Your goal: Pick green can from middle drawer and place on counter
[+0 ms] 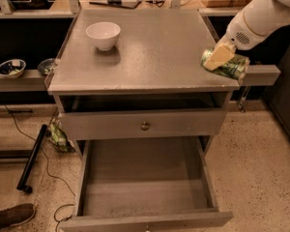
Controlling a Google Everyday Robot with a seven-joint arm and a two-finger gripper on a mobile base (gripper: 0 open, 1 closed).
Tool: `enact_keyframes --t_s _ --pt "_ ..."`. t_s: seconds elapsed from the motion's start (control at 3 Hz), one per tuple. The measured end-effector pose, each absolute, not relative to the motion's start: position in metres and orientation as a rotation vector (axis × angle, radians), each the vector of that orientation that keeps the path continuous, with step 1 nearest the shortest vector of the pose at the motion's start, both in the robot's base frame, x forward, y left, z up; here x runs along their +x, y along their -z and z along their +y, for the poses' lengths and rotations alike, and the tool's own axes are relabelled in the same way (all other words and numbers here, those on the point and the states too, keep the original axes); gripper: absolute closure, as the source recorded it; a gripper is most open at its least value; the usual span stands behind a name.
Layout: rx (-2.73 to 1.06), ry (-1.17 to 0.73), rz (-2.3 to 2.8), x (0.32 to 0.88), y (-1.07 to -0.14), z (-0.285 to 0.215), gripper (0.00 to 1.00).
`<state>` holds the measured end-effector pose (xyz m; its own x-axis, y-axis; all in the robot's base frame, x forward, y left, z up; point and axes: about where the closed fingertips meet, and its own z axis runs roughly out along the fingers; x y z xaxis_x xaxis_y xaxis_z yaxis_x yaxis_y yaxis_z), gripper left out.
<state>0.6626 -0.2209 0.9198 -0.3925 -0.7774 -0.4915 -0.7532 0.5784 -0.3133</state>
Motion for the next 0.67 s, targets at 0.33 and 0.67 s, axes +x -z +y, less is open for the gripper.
enact_keyframes --t_s 0.33,0.67 --pt "-1.238 -0.022 2.16 0.696 -0.921 -0.198 1.0" --pt "-1.28 -0.12 2.118 0.718 -0.906 -0.166 1.0"
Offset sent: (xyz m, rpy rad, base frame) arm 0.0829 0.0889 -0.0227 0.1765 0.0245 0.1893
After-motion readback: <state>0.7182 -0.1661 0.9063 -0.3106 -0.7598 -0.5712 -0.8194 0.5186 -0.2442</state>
